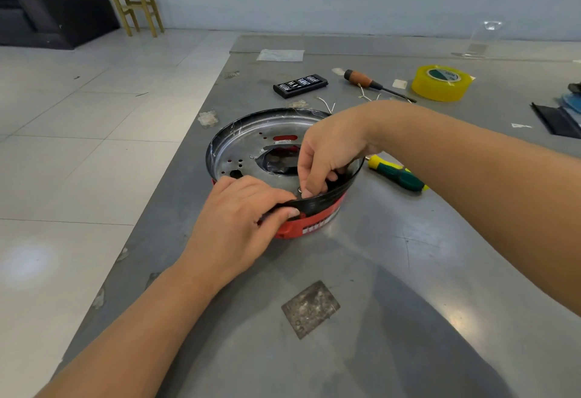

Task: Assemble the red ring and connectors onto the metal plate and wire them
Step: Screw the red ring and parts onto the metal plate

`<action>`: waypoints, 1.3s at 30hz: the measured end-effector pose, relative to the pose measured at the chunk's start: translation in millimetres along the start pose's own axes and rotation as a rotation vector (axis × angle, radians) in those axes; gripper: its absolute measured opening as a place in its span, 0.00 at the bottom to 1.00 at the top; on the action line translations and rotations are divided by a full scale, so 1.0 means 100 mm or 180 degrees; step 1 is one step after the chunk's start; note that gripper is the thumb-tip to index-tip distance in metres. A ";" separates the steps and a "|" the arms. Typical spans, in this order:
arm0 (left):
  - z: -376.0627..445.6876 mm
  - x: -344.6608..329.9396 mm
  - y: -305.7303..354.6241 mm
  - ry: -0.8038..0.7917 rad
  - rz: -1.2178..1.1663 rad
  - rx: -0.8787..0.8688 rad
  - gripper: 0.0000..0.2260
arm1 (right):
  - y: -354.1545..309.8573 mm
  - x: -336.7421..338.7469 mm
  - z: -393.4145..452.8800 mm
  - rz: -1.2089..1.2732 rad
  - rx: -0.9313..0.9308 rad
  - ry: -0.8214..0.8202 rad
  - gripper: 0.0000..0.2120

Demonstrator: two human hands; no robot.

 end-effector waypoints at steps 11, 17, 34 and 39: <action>-0.06 0.03 -0.07 -0.0022 -0.0018 -0.0102 0.14 | 0.01 -0.11 0.09 0.0060 0.0013 0.0010 0.09; -0.07 0.02 -0.08 -0.0078 0.0007 -0.0131 0.14 | 0.02 -0.13 0.10 -0.0022 0.0061 0.0049 0.09; -0.07 0.02 -0.06 -0.0119 0.0125 -0.0252 0.12 | -0.03 -0.18 0.03 -0.0440 0.0260 0.0048 0.05; -0.09 0.00 -0.06 -0.0110 0.0131 -0.0252 0.13 | 0.00 -0.20 0.05 -0.0429 0.0264 0.0093 0.05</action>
Point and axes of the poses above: each hand's wrist, its own z-axis towards the middle knuckle, its own x-axis out of the back of the hand, y = z × x, the point moved 1 cm from there along z, towards the middle knuckle, and after that the axes turned 7 degrees about x, right-handed, at the moved point
